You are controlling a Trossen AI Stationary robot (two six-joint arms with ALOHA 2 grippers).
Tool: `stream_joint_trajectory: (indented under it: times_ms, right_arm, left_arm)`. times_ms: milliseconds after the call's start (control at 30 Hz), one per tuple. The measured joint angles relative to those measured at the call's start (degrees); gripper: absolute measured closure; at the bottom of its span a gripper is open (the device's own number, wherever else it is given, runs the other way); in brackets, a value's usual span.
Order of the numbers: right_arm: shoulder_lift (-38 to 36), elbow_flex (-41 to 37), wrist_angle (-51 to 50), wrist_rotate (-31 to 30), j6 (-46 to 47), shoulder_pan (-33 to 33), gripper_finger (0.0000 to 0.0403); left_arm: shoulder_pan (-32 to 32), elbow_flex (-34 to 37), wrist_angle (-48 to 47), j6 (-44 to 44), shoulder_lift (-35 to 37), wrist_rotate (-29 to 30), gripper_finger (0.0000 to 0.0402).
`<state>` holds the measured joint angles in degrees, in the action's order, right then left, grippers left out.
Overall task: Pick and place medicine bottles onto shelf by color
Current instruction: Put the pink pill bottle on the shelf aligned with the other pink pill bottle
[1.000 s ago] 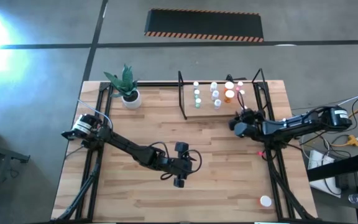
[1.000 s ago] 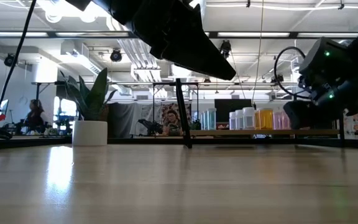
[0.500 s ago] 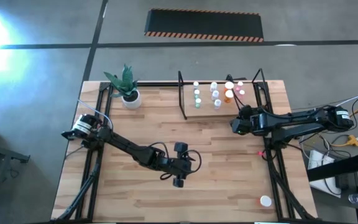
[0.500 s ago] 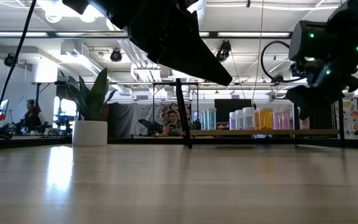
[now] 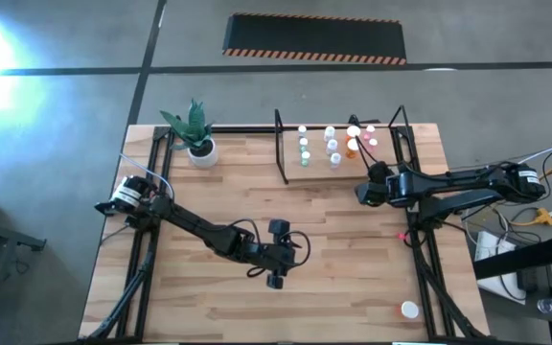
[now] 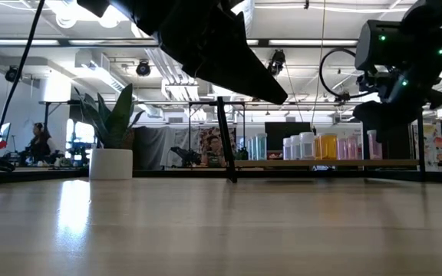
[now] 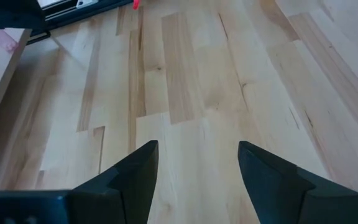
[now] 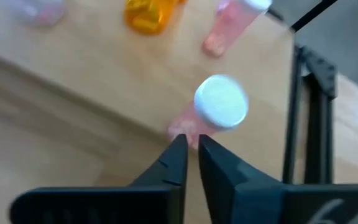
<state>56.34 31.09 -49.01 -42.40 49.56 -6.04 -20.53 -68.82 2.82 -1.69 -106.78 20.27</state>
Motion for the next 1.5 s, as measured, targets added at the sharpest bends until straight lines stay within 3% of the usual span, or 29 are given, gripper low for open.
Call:
stream_joint_trajectory:
  times_ms: [133, 400, 567, 767, 1033, 1300, 1500]
  right_arm:
    - [0.00, -0.11, 0.04, -4.30, -0.10, -0.60, 0.0392]
    - [0.00, -1.06, 2.77, -4.69, -2.87, -4.13, 0.0394]
    - [0.00, -1.38, 2.93, -3.41, -3.73, -4.31, 0.0394]
    - [0.00, -1.38, 2.82, 5.09, -3.74, -4.48, 0.0394]
    - [0.36, -2.98, 11.40, 4.56, -7.77, -7.36, 0.0394]
    - [1.71, -3.15, 14.30, 1.78, -13.12, -13.29, 0.0394]
    - [1.49, -3.15, 15.21, 2.81, -15.40, -13.64, 0.0394]
  left_arm:
    - [-0.01, 0.00, 0.88, -0.11, 0.00, 0.00, 0.0197]
    - [-0.01, 0.02, 1.26, -0.13, 0.00, 0.00, 0.0197]
    - [-0.01, 0.02, 1.26, -0.13, 0.00, 0.00, 0.0197]
    - [-0.01, 0.02, 1.26, -0.13, 0.00, 0.00, 0.0197]
    - [-0.03, 0.02, 1.26, -0.11, 0.00, 0.00, 0.0197]
    - [-0.01, 0.02, 1.26, -0.11, 0.00, 0.00, 0.0197]
    - [-0.06, 0.02, 1.26, -0.09, 0.00, 0.00, 0.0197]
